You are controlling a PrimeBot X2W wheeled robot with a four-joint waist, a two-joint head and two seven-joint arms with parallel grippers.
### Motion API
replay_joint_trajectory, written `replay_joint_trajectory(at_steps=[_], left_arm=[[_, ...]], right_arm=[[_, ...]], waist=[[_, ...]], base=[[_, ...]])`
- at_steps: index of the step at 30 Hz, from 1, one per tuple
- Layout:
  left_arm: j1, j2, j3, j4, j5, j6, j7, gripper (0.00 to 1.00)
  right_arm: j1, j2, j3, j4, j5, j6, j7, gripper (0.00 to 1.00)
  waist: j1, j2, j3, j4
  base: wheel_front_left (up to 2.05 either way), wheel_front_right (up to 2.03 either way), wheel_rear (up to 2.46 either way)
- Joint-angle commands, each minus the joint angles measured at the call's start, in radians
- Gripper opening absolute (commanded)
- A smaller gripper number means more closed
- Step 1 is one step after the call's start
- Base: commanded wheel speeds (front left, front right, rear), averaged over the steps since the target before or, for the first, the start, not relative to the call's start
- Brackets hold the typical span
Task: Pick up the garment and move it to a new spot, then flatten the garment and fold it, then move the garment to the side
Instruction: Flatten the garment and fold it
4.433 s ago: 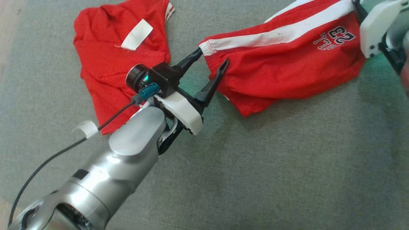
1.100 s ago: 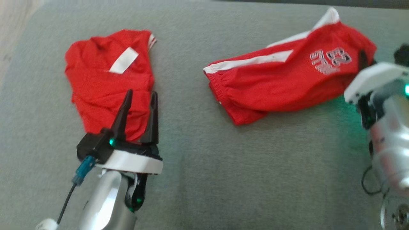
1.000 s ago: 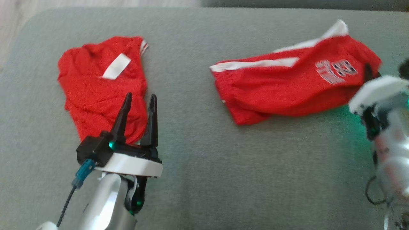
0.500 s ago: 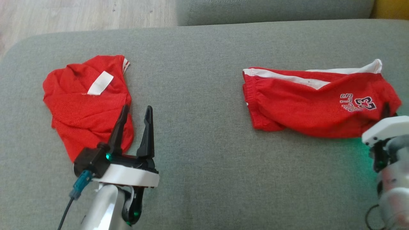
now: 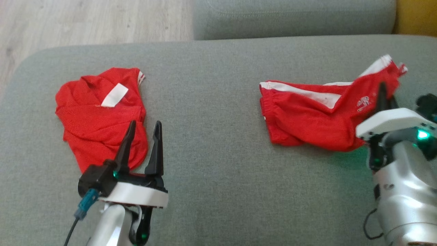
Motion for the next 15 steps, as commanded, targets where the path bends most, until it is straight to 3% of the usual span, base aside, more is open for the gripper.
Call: replay_joint_trajectory(at_steps=[1, 9, 15], left_arm=[[-0.009, 0.016, 0.038, -0.029, 0.009, 0.002, -0.006, 1.0], [0.005, 0.02, 0.037, -0.03, 0.013, 0.002, -0.006, 1.0], [0.01, 0.022, 0.033, -0.027, 0.012, 0.002, -0.006, 1.0]], right_arm=[[-0.01, 0.016, 0.064, -0.054, 0.031, -0.001, -0.012, 0.0], [0.017, 0.036, 0.341, -0.168, 0.176, -0.001, -0.004, 0.0], [0.015, 0.038, 0.513, -0.173, 0.233, -0.001, -0.005, 0.0]], waist=[[0.0, -0.0001, -0.015, 0.003], [0.0, -0.0001, -0.033, 0.037], [0.0, -0.0001, -0.031, 0.079]], base=[[0.0, 0.0, 0.0], [0.0, 0.0, 0.0], [0.0, 0.0, 0.0]])
